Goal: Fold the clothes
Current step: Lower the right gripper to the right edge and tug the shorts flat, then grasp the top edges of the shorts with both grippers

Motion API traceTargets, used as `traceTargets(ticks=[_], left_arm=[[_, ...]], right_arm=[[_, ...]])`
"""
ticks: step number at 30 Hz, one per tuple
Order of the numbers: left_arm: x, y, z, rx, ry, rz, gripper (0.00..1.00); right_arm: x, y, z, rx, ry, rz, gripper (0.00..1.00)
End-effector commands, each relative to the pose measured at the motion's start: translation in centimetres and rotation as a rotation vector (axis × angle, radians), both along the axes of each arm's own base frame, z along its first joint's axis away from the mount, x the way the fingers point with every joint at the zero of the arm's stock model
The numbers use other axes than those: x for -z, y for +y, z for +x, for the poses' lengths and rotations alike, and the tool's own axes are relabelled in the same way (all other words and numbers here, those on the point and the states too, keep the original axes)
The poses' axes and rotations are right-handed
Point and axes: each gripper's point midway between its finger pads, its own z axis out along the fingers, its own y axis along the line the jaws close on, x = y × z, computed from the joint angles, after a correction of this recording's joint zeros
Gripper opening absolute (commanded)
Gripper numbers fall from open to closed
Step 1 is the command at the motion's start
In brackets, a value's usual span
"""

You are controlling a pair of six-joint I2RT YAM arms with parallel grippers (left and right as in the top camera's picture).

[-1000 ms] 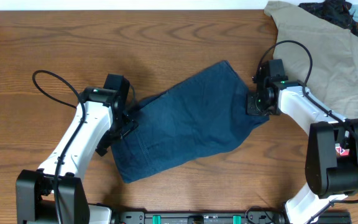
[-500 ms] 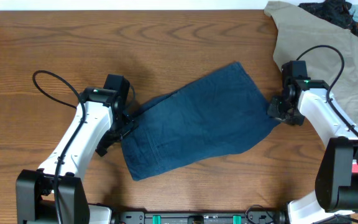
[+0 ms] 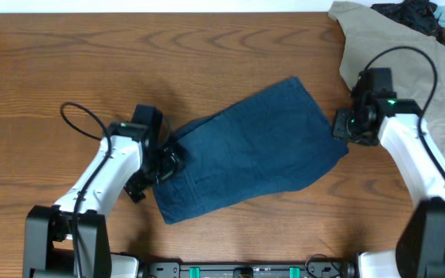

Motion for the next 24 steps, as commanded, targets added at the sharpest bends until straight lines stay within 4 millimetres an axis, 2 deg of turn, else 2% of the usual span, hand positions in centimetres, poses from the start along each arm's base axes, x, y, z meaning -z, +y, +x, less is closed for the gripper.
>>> traceTargets(ticks=[1, 6, 8, 10, 13, 14, 15, 16, 21, 24], left_arm=[[1.3, -2.6, -1.3, 0.096, 0.000, -0.180, 0.97], [3.2, -3.5, -1.8, 0.099, -0.037, -0.240, 0.97], [3.5, -3.9, -1.5, 0.108, -0.067, -0.269, 0.89], [3.5, -4.5, -1.1, 0.134, -0.100, -0.303, 0.73], [3.4, -4.6, -0.4, 0.178, -0.141, -0.310, 0.43], [3.4, -4.6, -0.2, 0.185, -0.148, -0.311, 0.31], [3.3, -4.6, -0.1, 0.194, -0.154, -0.311, 0.15], [3.2, -4.6, 0.0, 0.194, -0.154, -0.311, 0.07], [1.1, -4.1, 0.9, 0.207, -0.175, -0.294, 0.06], [-1.0, -2.8, 1.8, 0.208, -0.198, -0.210, 0.06]], right_arm=[[-2.3, 2.9, 0.2, -0.147, -0.064, 0.102, 0.43], [-2.5, 6.6, -1.0, -0.291, -0.049, 0.181, 0.33], [-2.4, 8.0, -1.6, -0.356, -0.041, 0.195, 0.30], [-2.2, 9.0, -2.1, -0.394, -0.030, 0.193, 0.25], [-1.6, 10.3, -3.0, -0.436, -0.009, 0.189, 0.21], [-1.4, 10.7, -3.2, -0.448, -0.002, 0.189, 0.21], [-1.0, 11.1, -3.6, -0.460, 0.009, 0.190, 0.20], [-0.6, 11.4, -3.8, -0.471, 0.022, 0.190, 0.19], [1.8, 12.4, -4.9, -0.504, 0.107, 0.203, 0.04], [3.2, 14.7, -6.2, -0.602, 0.162, 0.283, 0.01]])
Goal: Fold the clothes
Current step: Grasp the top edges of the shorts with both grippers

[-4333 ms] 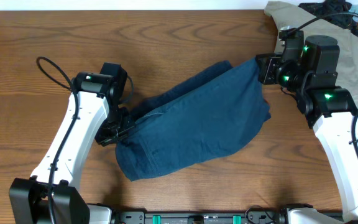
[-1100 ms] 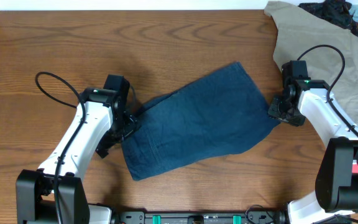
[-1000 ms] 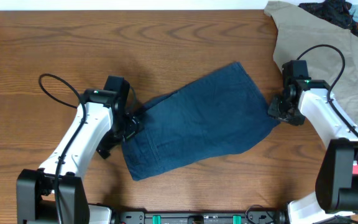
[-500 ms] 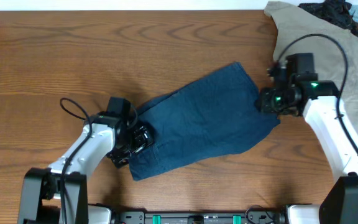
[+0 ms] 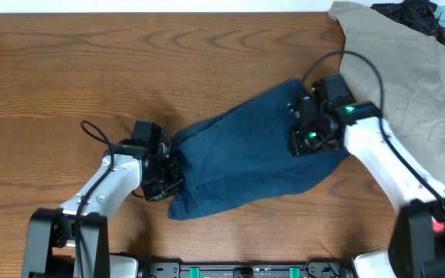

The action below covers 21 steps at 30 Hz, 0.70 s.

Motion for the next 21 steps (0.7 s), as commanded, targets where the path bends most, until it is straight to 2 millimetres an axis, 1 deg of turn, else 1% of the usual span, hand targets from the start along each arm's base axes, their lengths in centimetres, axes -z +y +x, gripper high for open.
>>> traceTargets(ticks=[1, 3, 5, 8, 10, 14, 15, 17, 18, 20, 21], left_arm=[[-3.2, 1.5, 2.7, 0.014, -0.112, 0.088, 0.06], [-5.2, 1.9, 3.2, 0.010, -0.132, 0.116, 0.06], [-7.5, 1.9, 3.9, 0.009, -0.158, 0.117, 0.06], [-10.8, 1.6, 5.1, -0.002, -0.208, 0.104, 0.06], [-13.1, 0.5, 5.9, 0.004, -0.246, 0.036, 0.06], [-18.0, -3.0, 7.5, 0.027, -0.331, -0.183, 0.07], [-19.1, -3.7, 7.8, 0.019, -0.345, -0.232, 0.06], [-20.7, -4.8, 8.2, 0.016, -0.365, -0.310, 0.06], [-21.0, -5.0, 8.4, 0.018, -0.374, -0.330, 0.06], [-21.0, -5.0, 8.5, 0.016, -0.377, -0.330, 0.06], [-20.9, -4.9, 8.5, 0.014, -0.376, -0.323, 0.06]], right_arm=[[2.0, 2.9, -2.2, -0.124, 0.093, 0.079, 0.01], [3.2, 4.3, -3.0, -0.164, 0.135, 0.095, 0.01], [4.3, 6.4, -4.2, -0.221, 0.179, 0.126, 0.01], [5.6, 10.2, -6.6, -0.326, 0.234, 0.198, 0.01], [6.6, 12.6, -8.2, -0.400, 0.253, 0.227, 0.01], [8.7, 16.6, -10.3, -0.466, 0.248, 0.231, 0.01], [9.2, 17.6, -10.5, -0.470, 0.237, 0.235, 0.01], [9.8, 19.5, -10.3, -0.455, 0.203, 0.244, 0.01], [9.9, 20.1, -10.1, -0.448, 0.181, 0.247, 0.01], [10.1, 20.7, -9.0, -0.422, 0.123, 0.225, 0.03], [10.1, 20.7, -8.4, -0.407, 0.098, 0.207, 0.07]])
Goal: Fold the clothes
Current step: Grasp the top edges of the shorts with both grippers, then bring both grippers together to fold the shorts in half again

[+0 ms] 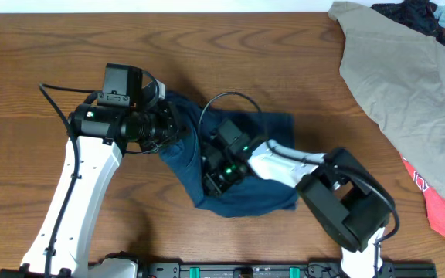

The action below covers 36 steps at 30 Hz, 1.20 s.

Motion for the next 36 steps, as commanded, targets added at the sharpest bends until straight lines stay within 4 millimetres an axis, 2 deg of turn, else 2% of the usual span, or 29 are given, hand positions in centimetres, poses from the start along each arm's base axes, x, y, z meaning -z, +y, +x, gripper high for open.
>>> traceTargets(ticks=[1, 4, 8, 13, 15, 17, 20, 24, 32, 36], left_arm=[[-2.5, -1.1, 0.3, 0.016, -0.038, -0.090, 0.06], [-1.6, -0.1, 0.1, -0.014, -0.017, -0.025, 0.06], [-0.5, 1.2, -0.4, -0.048, 0.019, 0.057, 0.06], [-0.4, 1.3, -0.4, -0.036, 0.013, 0.071, 0.06], [-0.4, 1.3, -0.4, -0.037, 0.010, 0.071, 0.06], [-0.4, 1.3, -0.3, -0.037, 0.009, 0.071, 0.06], [-0.3, 1.4, -0.3, -0.039, 0.009, 0.077, 0.06], [-0.2, 1.7, -0.2, -0.047, 0.008, 0.094, 0.06], [-0.2, 1.6, -0.2, -0.044, 0.004, 0.093, 0.07], [-0.4, 0.4, -0.2, -0.021, -0.011, 0.084, 0.06]], right_arm=[[2.6, -1.1, 1.2, 0.102, -0.017, -0.129, 0.09], [1.4, -2.2, 3.2, 0.139, -0.045, -0.139, 0.16], [-1.9, -4.9, 6.8, 0.205, -0.094, -0.120, 0.21], [-5.8, -10.8, 11.4, 0.381, -0.165, -0.141, 0.24], [-6.6, -13.8, 12.5, 0.431, -0.190, -0.181, 0.25], [-6.4, -16.7, 13.1, 0.469, -0.202, -0.249, 0.28], [-5.0, -21.2, 13.1, 0.526, -0.175, -0.381, 0.29], [-3.2, -23.8, 11.7, 0.533, -0.109, -0.446, 0.27], [0.4, -23.9, 8.9, 0.504, -0.034, -0.474, 0.24], [2.0, -23.1, 7.4, 0.491, -0.016, -0.465, 0.11]])
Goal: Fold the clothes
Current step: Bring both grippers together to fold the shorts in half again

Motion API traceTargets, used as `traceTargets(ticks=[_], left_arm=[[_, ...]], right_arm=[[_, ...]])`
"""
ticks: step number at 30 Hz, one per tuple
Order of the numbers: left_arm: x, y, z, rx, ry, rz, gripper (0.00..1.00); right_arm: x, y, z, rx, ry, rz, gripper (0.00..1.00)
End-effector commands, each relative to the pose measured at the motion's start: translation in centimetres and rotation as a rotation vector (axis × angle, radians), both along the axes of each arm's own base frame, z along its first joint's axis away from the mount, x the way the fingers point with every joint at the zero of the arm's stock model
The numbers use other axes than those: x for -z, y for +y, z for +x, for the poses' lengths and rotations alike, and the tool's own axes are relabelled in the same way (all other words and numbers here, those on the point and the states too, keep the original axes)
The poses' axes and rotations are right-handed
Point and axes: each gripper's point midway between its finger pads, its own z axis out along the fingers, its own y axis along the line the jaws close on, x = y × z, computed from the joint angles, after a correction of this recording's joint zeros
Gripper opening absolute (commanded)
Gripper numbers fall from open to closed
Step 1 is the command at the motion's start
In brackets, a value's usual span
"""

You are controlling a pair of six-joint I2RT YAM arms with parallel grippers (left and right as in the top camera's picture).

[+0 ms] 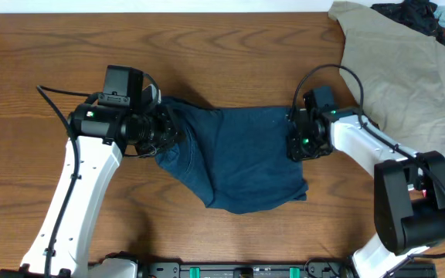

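Observation:
A dark blue garment (238, 158) lies spread in the middle of the wooden table (45, 54). Its left end is bunched and drawn up into my left gripper (167, 133), which looks shut on it. My right gripper (292, 144) rests at the garment's right edge, pointing left. Its dark fingers blend into the cloth, so their state does not show. The garment's lower edge curves toward the table's front.
A large tan garment (408, 73) covers the back right corner. Dark clothes (416, 11) are piled behind it. The right arm's cable loops above the wrist near the tan cloth.
My right gripper has gone from the middle-left of the blue garment to its right edge. The garment now lies flatter and wider. The left gripper holds the left end in nearly the same place.
The blue garment first lay slanted, with a gripper at each end. Then the right gripper was over its right half. Then the left gripper held the left end farther back and the cloth was bunched under the right gripper. Now it lies spread between both.

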Motion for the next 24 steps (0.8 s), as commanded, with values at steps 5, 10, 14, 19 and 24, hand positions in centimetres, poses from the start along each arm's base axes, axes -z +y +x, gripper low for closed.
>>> traceTargets(ticks=[5, 10, 14, 19, 24], left_arm=[[-2.1, -4.2, 0.5, 0.078, -0.098, -0.038, 0.06], [-2.0, -9.1, 0.2, 0.153, -0.122, -0.080, 0.06], [-0.5, -12.7, -0.4, 0.171, -0.084, -0.081, 0.07], [0.5, -17.1, -1.5, 0.251, -0.084, -0.114, 0.56], [0.0, -17.1, -1.5, 0.301, -0.135, -0.108, 0.63]], right_arm=[[3.2, 1.2, -4.0, 0.009, 0.093, -0.013, 0.01], [3.4, 1.9, -5.0, -0.018, 0.108, -0.020, 0.01], [3.4, 2.4, -5.3, -0.003, 0.117, -0.020, 0.01], [3.4, 2.5, -5.4, -0.011, 0.118, -0.023, 0.32], [3.8, -0.7, -5.6, 0.054, 0.140, -0.160, 0.47]])
